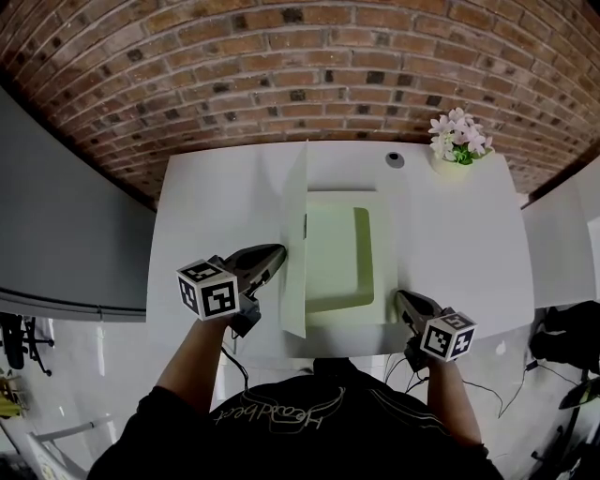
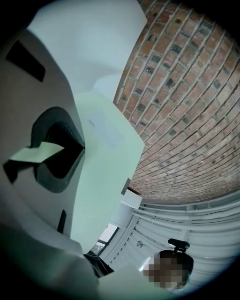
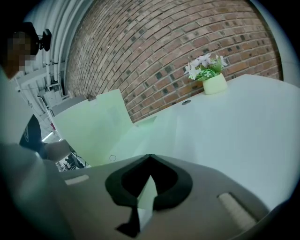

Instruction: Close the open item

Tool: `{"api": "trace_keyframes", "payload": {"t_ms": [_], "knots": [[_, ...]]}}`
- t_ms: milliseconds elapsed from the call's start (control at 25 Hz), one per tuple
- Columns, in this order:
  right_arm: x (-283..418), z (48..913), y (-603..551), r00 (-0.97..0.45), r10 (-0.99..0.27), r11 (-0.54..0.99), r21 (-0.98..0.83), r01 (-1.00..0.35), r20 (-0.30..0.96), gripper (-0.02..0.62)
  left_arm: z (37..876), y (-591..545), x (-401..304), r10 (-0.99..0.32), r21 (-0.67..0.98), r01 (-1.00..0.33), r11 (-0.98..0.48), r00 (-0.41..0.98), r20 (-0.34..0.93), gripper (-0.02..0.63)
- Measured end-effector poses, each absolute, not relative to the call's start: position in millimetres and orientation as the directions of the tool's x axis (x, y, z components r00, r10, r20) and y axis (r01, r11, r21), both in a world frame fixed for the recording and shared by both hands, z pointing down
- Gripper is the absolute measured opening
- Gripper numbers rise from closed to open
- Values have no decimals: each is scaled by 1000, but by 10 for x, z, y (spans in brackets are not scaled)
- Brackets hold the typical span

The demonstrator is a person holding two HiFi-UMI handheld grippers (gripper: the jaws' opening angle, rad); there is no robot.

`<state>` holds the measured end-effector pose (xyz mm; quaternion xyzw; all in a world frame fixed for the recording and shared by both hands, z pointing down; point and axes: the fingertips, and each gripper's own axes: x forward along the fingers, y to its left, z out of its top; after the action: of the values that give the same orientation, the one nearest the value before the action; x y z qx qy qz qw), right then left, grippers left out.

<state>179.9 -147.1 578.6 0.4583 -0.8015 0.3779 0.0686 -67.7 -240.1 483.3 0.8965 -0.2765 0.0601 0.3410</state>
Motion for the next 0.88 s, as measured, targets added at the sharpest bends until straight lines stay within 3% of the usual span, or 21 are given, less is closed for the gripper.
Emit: {"api": "trace_keyframes", "payload": {"t_ms": [880], "knots": [[1769,5782,-1463,-581,-691,299,-561,-772,430,3,5037,-2367,-303,-365,587,-494,-642,869,333,2]]}}
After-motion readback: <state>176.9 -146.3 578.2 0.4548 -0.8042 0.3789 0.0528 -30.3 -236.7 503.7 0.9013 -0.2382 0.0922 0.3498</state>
